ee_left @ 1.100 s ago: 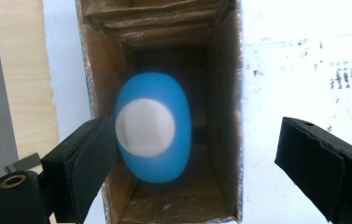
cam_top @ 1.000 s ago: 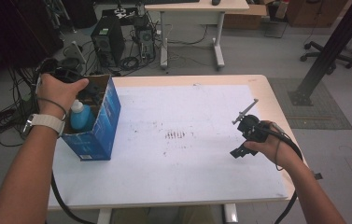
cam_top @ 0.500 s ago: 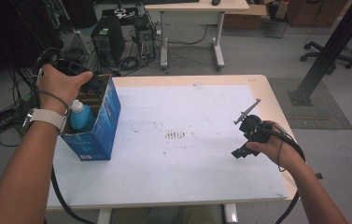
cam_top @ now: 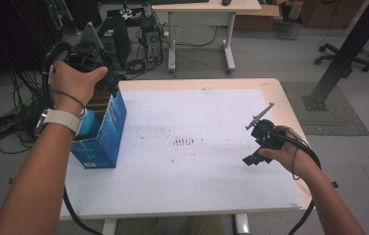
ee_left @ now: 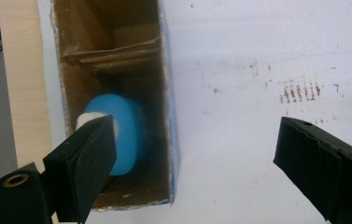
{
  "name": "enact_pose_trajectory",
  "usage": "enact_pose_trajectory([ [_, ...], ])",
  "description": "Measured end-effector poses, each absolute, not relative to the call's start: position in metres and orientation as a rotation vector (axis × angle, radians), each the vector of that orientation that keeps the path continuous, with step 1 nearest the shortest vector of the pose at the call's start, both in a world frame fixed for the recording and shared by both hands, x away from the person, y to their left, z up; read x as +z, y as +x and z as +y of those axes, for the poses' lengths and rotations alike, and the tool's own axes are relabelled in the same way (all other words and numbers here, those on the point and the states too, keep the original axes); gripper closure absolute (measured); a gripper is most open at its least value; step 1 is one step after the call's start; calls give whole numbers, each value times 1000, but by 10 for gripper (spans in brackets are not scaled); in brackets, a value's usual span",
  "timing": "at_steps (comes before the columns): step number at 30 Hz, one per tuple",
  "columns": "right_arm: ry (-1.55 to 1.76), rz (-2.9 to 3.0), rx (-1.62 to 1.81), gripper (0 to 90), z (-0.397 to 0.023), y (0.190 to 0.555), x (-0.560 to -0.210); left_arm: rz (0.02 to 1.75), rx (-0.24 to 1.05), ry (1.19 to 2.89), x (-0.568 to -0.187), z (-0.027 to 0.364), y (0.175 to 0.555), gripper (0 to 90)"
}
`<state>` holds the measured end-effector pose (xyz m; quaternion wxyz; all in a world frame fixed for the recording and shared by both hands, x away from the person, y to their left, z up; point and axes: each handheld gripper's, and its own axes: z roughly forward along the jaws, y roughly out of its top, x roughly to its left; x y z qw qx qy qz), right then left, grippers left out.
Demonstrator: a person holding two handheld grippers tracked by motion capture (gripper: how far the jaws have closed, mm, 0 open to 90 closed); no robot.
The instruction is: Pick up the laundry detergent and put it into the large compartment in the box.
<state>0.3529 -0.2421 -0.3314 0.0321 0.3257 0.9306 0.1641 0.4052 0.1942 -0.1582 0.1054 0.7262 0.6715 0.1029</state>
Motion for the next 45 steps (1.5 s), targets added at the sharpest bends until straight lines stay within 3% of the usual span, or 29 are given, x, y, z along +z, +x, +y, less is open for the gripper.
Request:
enact_pose_trajectory([
  [45, 977, 2869, 513, 96, -237, 348, -329, 1941, 244, 2164, -185, 123, 408, 120],
])
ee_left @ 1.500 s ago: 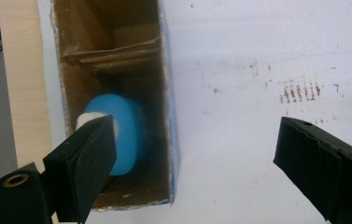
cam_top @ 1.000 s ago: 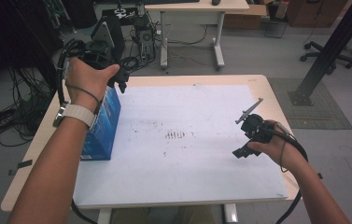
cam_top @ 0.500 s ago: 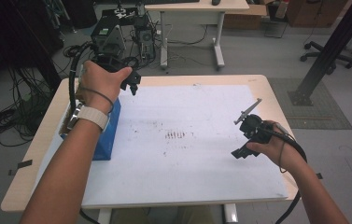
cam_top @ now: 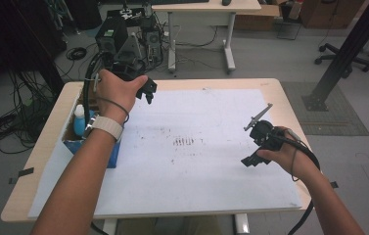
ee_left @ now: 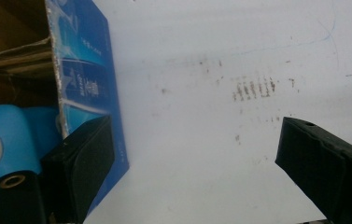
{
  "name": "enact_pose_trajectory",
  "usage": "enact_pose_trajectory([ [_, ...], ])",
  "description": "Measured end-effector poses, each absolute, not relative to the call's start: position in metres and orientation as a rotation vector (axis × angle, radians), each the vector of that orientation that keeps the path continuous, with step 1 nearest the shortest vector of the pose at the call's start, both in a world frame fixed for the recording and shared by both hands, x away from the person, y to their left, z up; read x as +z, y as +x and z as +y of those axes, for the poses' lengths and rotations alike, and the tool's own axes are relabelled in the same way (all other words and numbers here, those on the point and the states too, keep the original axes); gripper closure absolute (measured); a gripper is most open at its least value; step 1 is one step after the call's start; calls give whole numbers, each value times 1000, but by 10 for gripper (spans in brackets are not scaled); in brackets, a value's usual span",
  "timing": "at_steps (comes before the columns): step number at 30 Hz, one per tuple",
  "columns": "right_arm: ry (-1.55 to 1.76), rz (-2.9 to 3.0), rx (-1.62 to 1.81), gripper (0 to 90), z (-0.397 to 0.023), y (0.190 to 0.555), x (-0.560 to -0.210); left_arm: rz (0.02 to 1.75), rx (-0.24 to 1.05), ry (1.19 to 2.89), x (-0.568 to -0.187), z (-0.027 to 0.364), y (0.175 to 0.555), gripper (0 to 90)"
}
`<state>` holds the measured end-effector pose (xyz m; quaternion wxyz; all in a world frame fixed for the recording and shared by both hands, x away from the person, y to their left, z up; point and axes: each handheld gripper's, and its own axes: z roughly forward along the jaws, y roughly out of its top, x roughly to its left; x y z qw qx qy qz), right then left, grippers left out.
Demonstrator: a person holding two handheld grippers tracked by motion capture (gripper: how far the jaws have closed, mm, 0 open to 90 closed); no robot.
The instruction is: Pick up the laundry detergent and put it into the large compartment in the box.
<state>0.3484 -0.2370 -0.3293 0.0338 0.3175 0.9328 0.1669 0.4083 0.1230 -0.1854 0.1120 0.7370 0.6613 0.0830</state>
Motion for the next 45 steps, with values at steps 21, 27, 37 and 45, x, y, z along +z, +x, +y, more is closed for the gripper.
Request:
enact_pose_trajectory([
  [21, 954, 2880, 522, 96, -233, 351, -330, 1946, 201, 2157, -220, 114, 407, 124],
  [27, 955, 2878, 527, 95, -234, 350, -330, 1944, 199, 2154, -223, 113, 405, 124],
  [37, 961, 2874, 530, 96, -237, 349, -331, 1943, 194, 2148, -225, 113, 405, 124],
  [45, 960, 2876, 528, 96, -236, 349, -331, 1941, 193, 2151, -226, 114, 405, 124],
])
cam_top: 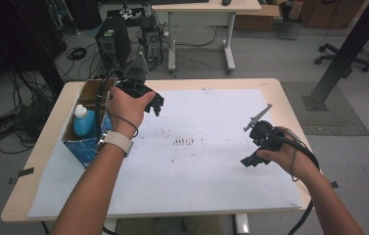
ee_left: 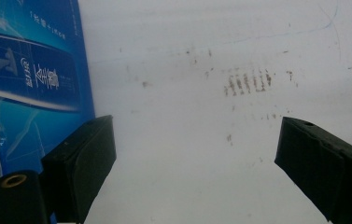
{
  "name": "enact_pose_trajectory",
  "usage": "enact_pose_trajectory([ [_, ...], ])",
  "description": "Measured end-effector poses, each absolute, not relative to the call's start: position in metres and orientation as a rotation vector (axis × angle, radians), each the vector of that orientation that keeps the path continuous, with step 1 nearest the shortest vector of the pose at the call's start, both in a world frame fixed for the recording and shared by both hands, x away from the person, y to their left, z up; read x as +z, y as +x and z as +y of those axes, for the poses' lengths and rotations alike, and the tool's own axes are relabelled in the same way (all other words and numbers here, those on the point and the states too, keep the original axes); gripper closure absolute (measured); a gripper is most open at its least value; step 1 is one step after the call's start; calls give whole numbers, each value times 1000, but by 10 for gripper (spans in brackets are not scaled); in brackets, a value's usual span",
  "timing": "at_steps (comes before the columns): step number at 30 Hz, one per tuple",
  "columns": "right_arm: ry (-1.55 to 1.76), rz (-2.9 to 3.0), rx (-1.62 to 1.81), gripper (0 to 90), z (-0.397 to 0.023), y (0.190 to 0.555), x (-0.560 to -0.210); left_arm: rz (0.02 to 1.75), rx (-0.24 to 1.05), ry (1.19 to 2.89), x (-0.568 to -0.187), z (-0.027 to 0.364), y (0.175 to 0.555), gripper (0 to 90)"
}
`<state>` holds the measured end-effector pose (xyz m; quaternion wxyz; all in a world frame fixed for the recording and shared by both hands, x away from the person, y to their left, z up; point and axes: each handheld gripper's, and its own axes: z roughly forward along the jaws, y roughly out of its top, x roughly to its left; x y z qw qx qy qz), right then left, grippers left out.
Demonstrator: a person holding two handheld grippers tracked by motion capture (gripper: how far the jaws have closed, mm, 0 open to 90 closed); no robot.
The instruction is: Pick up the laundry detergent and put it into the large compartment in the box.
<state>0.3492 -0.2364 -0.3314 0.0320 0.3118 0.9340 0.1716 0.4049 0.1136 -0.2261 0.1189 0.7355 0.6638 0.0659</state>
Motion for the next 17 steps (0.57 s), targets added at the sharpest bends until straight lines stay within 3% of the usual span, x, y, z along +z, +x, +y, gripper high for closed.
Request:
enact_pose_trajectory([
  [17, 958, 2876, 531, 95, -235, 348, -331, 1934, 191, 2146, -226, 115, 404, 124],
])
